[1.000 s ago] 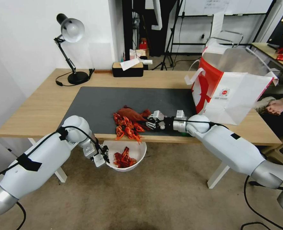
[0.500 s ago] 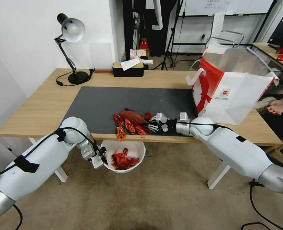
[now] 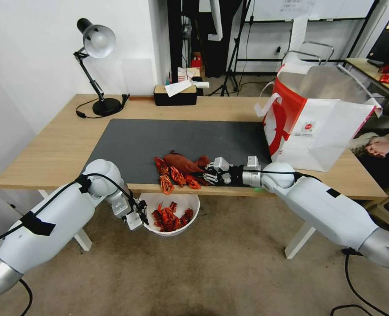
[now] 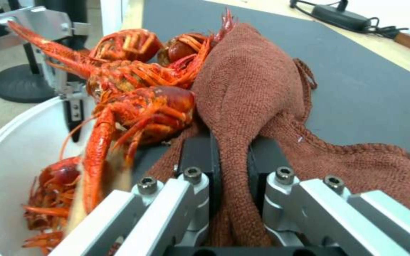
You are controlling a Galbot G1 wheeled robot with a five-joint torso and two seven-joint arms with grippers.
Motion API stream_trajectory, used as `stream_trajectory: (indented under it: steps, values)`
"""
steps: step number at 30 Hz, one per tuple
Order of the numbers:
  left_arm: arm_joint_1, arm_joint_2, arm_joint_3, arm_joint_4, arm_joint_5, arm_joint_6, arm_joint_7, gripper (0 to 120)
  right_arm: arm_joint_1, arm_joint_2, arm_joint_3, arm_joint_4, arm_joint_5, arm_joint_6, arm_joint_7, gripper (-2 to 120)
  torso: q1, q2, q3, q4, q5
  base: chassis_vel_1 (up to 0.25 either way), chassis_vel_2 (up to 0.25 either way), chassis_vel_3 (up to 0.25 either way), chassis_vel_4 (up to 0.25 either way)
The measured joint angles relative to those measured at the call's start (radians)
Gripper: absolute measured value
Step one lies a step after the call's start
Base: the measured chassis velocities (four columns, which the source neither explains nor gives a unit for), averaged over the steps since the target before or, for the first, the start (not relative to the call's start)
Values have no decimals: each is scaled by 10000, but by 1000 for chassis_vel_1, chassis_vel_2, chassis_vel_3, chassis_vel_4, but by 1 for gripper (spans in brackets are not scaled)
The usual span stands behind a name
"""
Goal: Sweep shrimp from table into container with towel, then put container into takeout bag.
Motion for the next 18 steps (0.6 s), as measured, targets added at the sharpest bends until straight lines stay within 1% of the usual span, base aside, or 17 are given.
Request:
stream_trajectory:
  steps: [18]
  values:
    - [-101, -67, 55, 87, -7, -26, -4, 0, -232, -291, -57, 700, 34, -88, -36, 8, 1, -1, 0, 1, 1, 0, 0, 0, 0]
